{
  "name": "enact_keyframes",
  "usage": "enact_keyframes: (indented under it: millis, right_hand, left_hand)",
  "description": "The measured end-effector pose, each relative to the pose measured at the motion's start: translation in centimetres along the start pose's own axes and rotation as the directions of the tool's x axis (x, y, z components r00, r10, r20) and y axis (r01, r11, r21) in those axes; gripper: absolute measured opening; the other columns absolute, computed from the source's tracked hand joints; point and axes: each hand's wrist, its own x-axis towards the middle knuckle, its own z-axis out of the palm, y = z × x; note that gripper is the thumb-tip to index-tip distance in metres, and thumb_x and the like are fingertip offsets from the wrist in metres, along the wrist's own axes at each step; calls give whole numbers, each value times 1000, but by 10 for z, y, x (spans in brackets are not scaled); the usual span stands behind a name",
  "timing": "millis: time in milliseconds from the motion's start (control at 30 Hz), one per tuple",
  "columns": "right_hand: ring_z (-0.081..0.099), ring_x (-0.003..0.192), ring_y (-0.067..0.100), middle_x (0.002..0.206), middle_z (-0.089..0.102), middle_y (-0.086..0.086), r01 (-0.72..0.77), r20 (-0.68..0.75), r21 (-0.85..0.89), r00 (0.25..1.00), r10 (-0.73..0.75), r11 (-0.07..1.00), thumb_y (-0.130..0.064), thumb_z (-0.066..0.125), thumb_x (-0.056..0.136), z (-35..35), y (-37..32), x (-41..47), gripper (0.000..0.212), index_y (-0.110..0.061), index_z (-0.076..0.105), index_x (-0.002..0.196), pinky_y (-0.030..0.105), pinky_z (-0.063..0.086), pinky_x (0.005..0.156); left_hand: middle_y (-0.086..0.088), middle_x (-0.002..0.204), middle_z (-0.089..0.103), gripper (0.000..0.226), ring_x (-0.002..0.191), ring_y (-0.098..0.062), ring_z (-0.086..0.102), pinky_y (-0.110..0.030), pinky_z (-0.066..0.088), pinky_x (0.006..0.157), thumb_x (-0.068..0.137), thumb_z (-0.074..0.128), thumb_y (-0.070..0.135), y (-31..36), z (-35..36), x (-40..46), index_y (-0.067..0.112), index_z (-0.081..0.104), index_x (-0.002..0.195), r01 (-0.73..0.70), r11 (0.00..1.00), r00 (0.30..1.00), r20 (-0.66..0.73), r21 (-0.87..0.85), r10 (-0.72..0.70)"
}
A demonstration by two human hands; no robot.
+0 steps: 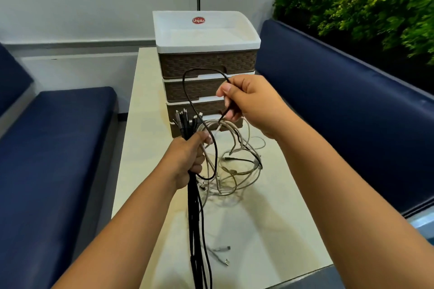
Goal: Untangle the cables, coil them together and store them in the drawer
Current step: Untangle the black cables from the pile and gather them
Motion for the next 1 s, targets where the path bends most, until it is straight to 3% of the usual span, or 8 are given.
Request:
enact_keyframes:
  millis: [267, 467, 600, 667, 733, 800, 900, 1000]
  right_hand:
    - [53, 51, 12, 67, 53, 3, 246, -128, -62, 959, -252, 967, -19, 47, 103, -13, -33, -15, 23, -8, 66, 97, 24, 47, 51]
    - [48, 50, 13, 68, 51, 6, 410, -225, 24, 891, -394, 912, -16, 49, 102, -29, -54, -25, 18, -9, 66, 99, 22, 41, 48]
    - [43, 53, 30, 64, 51, 1, 476, -229, -157, 835, -501, 865, -18, 49, 101, -36, -67, -33, 16, -13, 65, 99, 33, 35, 48]
    - [40, 47, 26, 56, 46, 0, 399, -182, -62, 897, -403, 915, -18, 45, 103, -36, -65, -36, 19, -13, 62, 95, 32, 33, 45]
    - [30, 38, 14, 48, 38, -5, 178, -103, 36, 979, -174, 983, -22, 40, 105, -41, -58, -39, 23, -13, 58, 92, 22, 27, 40]
    - [27, 37, 10, 48, 36, -6, -29, 13, -153, 999, 31, 988, -33, 42, 104, -52, -45, -43, 30, -15, 62, 90, 19, 25, 40]
    - [24, 44, 13, 51, 33, -3, -253, 135, -374, 937, 322, 892, -64, 39, 93, -65, -21, -49, 61, -13, 72, 85, 25, 23, 43]
    - [28, 46, 15, 54, 37, 1, -403, 142, -446, 850, 508, 799, -65, 32, 96, -61, 17, -51, 75, -6, 75, 75, 28, 28, 47]
  left_hand:
    - [9, 43, 19, 30, 33, -6, 12, -17, 9, 32, 101, 44, 25, -8, -3, 23, 15, 44, 72, 230, 973, 971, -55, -36, -232]
    - [8, 39, 19, 31, 28, -5, 13, -13, 10, 28, 100, 36, 19, -22, -14, 42, 15, 41, 70, 347, 935, 930, -103, -71, -353]
    - [8, 32, 19, 36, 22, -5, 14, -13, 9, 27, 102, 32, 18, -30, -22, 48, 15, 41, 67, 401, 901, 896, -136, -163, -423]
    - [7, 30, 18, 39, 21, -5, 13, -13, 9, 27, 104, 31, 20, -33, -23, 50, 12, 43, 68, 373, 900, 890, -188, -223, -416]
    - [7, 29, 18, 38, 20, -5, 13, -11, 9, 28, 105, 31, 17, -37, -25, 51, 10, 44, 70, 312, 901, 882, -261, -300, -393]
    - [7, 29, 19, 37, 20, -7, 12, -11, 9, 29, 105, 30, 16, -42, -32, 52, 9, 44, 71, 253, 890, 862, -330, -379, -385]
    - [7, 28, 20, 36, 20, -8, 13, -10, 10, 30, 105, 35, 20, -51, -43, 55, 10, 46, 72, 224, 860, 837, -361, -458, -410]
    - [7, 29, 22, 34, 20, -7, 15, -12, 11, 29, 104, 36, 20, -57, -47, 57, 12, 45, 72, 216, 855, 850, -341, -471, -402]
